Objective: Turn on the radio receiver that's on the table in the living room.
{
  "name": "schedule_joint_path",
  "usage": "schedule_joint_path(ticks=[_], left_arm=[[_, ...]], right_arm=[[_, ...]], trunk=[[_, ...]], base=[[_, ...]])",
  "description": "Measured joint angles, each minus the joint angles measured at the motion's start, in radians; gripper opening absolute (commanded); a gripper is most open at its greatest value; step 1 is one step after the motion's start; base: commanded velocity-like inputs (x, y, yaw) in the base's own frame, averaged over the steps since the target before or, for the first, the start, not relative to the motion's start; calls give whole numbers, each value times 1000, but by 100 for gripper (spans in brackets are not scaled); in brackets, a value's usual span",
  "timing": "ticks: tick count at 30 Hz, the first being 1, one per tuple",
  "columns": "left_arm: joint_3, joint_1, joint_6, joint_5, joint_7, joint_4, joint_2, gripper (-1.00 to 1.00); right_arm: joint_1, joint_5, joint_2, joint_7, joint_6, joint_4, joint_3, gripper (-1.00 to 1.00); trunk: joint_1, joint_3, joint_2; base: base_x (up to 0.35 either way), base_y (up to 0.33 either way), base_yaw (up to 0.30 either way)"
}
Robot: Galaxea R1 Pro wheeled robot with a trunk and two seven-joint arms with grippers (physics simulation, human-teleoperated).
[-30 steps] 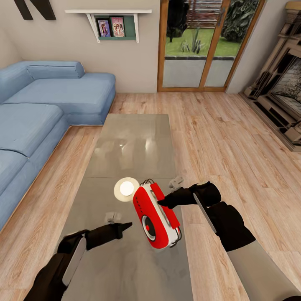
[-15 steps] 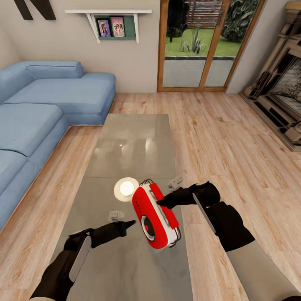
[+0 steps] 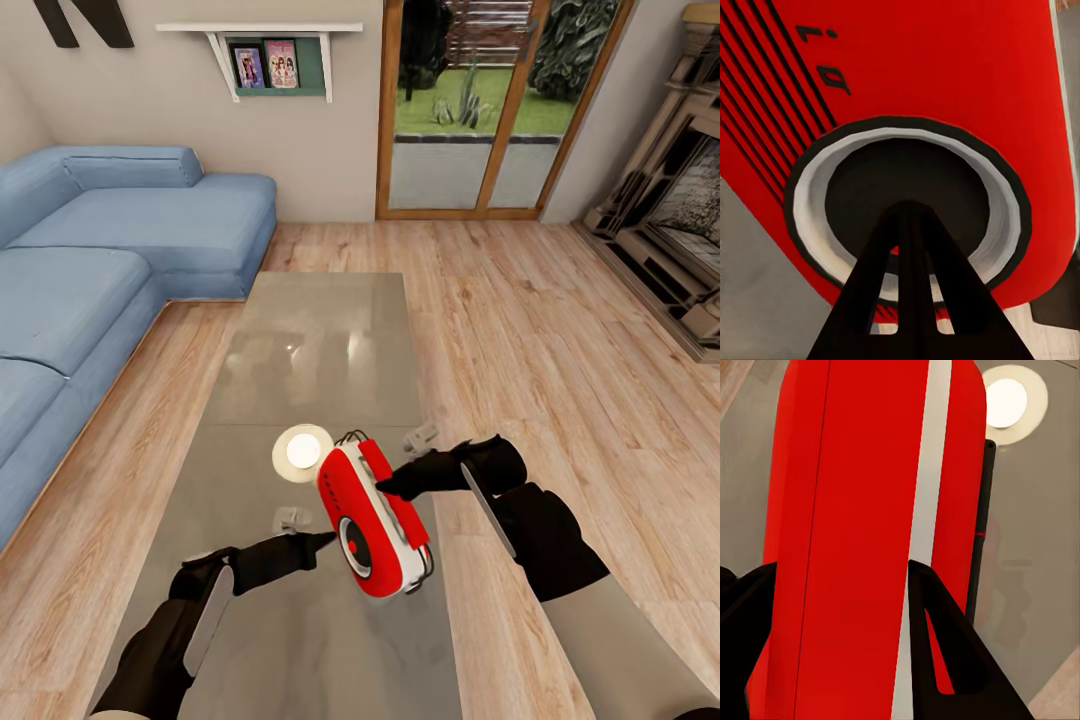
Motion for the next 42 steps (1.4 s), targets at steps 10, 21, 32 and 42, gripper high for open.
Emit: schedule_joint_path(ticks=[10, 21, 32, 42], left_arm=[[-1, 0, 7, -1, 5, 12, 1, -100], [0, -28, 6, -2, 5, 76, -3, -100], [-2, -34, 6, -28, 5, 92, -27, -100], [-3, -34, 6, -51, 8, 101, -44, -100]], right_arm=[[0, 0, 2, 0, 0, 15, 0, -100], [0, 0, -1, 0, 0, 15, -1, -100], [0, 1, -2, 0, 0, 15, 0, -100], [0, -1, -4, 0, 0, 15, -2, -100]], trunk=[[0, 0, 0], [0, 0, 0], [0, 0, 0], [0, 0, 0]], base=[[0, 0, 0], [0, 0, 0], [0, 0, 0], [0, 0, 0]])
